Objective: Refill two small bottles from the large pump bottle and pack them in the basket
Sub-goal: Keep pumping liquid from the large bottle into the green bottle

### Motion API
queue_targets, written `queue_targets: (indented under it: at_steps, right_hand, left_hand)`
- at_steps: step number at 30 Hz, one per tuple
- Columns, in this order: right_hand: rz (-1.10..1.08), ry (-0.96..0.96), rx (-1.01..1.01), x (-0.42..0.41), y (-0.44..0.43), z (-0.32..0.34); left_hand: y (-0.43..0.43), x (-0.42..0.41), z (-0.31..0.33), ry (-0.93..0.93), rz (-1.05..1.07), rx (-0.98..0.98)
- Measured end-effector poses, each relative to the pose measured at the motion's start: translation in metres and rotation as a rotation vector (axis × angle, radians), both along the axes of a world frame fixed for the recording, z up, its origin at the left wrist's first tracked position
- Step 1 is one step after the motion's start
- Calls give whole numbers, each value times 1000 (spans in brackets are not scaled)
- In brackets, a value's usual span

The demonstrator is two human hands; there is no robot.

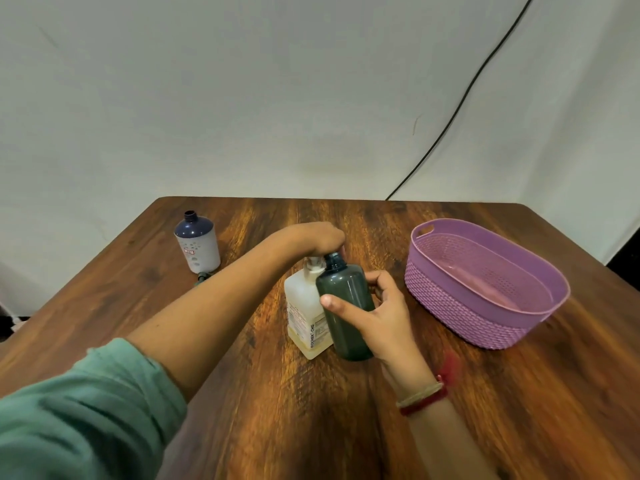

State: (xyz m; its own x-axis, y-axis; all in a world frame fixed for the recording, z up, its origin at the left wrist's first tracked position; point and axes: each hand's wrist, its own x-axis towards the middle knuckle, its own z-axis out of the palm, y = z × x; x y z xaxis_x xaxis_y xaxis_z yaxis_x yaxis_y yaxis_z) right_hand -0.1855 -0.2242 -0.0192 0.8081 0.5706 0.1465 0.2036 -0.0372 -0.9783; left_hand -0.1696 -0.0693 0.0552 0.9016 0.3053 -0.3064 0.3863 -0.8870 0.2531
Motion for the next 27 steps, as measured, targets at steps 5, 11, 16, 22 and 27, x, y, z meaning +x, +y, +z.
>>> queue_targets:
  at_steps: [5, 11, 16, 22, 27]
  right_hand:
    - [10, -16, 7, 2, 1, 2]
    - [-6, 15, -5, -1, 1, -3]
    - [1, -7, 10, -1, 1, 3]
    - [15, 3, 2, -1, 0, 0]
    - [17, 22, 32, -1, 1, 4]
  left_hand:
    - [4, 0, 1, -28, -5, -17]
    - [7, 2, -10, 45, -51, 55]
    - [4, -1, 2, -2, -25, 27]
    - [1, -4, -6, 8, -35, 43]
    - [1, -1, 4, -65, -23, 79]
